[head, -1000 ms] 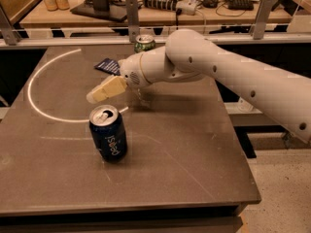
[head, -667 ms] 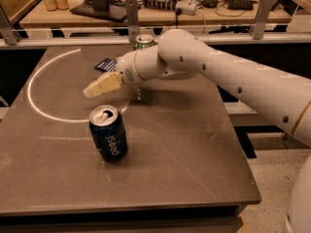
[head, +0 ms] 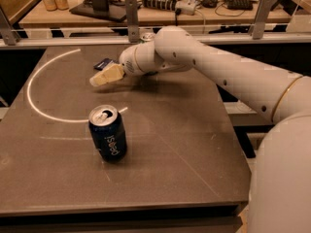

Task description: Pick rxbar blueberry

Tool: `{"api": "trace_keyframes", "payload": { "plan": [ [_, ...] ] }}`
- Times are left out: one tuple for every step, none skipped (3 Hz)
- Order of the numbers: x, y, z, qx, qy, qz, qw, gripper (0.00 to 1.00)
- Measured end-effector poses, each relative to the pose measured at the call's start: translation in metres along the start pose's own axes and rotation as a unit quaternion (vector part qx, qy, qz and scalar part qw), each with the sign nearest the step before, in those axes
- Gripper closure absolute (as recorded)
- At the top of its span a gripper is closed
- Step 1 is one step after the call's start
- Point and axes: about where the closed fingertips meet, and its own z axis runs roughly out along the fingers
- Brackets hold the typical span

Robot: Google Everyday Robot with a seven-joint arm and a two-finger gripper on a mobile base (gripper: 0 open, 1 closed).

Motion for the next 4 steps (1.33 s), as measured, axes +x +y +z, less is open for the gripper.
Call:
{"api": "trace_keyframes", "payload": {
  "plan": [
    [0.003, -0.022, 0.004, 0.011, -0.008, -0.003, 0.9999, 0.00],
    [0.005, -0.036, 0.005, 0.010, -0.007, -0.020, 0.9997, 0.25],
    [0.004, -0.040, 0.006, 0.005, -0.004, -0.033, 0.9994, 0.48],
    [-0.001, -0.042, 0.005, -0.004, -0.001, -0.056, 0.9984, 0.70]
  ]
}}
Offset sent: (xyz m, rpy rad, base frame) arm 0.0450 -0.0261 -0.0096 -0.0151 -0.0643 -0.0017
